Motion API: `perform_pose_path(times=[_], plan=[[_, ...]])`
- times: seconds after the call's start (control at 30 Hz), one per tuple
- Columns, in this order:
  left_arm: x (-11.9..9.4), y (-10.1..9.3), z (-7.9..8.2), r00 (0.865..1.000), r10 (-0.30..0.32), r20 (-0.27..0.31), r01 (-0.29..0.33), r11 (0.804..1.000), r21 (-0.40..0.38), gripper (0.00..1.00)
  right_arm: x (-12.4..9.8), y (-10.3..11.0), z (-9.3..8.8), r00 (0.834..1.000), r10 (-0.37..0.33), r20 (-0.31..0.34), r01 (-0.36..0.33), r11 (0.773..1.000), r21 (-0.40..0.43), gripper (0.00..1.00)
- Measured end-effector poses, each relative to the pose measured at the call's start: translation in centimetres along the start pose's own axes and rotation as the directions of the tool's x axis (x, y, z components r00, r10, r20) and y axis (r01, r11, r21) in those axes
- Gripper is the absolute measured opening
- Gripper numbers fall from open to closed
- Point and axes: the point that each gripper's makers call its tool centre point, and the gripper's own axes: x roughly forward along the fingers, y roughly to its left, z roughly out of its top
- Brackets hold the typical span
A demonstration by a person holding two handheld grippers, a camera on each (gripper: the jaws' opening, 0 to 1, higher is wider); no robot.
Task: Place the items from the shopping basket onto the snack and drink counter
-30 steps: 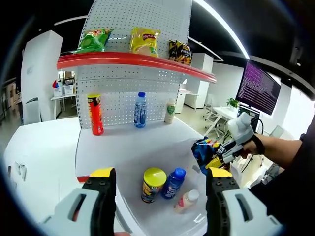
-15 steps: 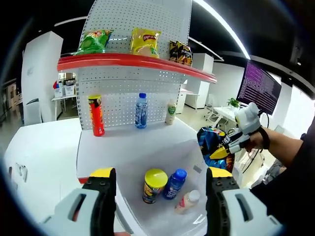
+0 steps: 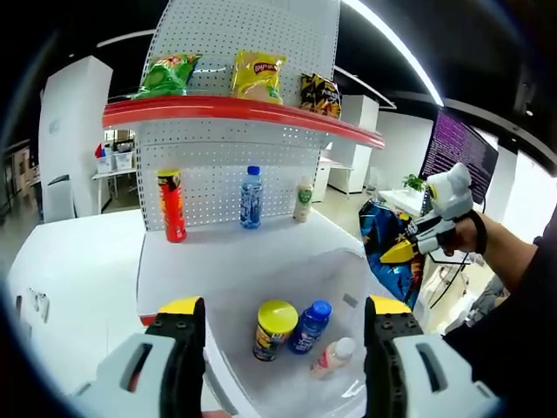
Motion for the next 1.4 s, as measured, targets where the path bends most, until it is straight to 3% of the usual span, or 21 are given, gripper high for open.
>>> perform_pose_path(times=[0.67, 0.93, 1.17, 1.4], plan=[[0.3, 0.0, 0.4, 1.000, 0.004, -0.005, -0.004, 1.000, 0.007, 0.73, -3.7, -1.0, 4.4, 0.987, -0.037, 0.156, 0.041, 0.999, -0.021, 0.31], [0.3, -0.1, 0.5, 1.000, 0.012, -0.006, -0.012, 1.000, 0.007, 0.73, -4.9, -1.3, 6.4, 0.969, -0.026, 0.245, 0.029, 1.000, -0.010, 0.31], [0.3, -0.2, 0.5, 1.000, 0.018, -0.003, -0.018, 1.000, 0.005, 0.73, -5.9, -1.5, 7.5, 0.958, -0.023, 0.287, 0.023, 1.000, 0.003, 0.30], [0.3, -0.3, 0.7, 1.000, 0.021, 0.006, -0.021, 1.000, 0.005, 0.73, -7.8, -1.7, 9.8, 0.926, -0.048, 0.374, 0.058, 0.998, -0.016, 0.30]])
